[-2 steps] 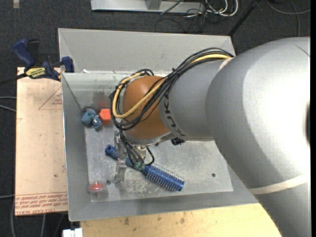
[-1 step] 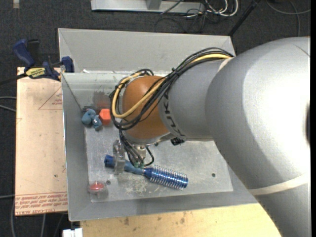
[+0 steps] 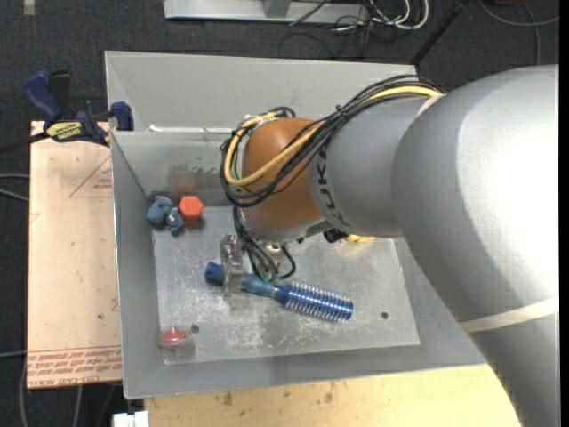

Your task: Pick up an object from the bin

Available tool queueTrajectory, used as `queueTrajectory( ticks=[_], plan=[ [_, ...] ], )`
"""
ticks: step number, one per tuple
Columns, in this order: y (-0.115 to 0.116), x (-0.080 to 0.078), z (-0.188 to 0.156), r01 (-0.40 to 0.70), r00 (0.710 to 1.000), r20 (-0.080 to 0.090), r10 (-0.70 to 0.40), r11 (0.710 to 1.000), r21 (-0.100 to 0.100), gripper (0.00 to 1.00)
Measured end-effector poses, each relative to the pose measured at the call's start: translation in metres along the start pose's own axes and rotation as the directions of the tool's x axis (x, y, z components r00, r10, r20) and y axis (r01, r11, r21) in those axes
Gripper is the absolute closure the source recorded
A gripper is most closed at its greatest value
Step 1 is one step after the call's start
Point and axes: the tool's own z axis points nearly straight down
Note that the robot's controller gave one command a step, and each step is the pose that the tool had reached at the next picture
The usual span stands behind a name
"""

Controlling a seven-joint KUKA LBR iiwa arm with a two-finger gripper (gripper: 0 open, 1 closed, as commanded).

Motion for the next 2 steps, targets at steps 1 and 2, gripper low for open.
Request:
queueTrajectory(
  ticks=[1,2],
  plan=[
    [-0.035,0.028,-0.003,-0.212,0.977,-0.002,0.212,0.977,0.003,1.00],
    [-0.007,0.060,-0.116,-0.379,0.925,-0.001,0.379,0.925,0.003,1.00]
  ],
)
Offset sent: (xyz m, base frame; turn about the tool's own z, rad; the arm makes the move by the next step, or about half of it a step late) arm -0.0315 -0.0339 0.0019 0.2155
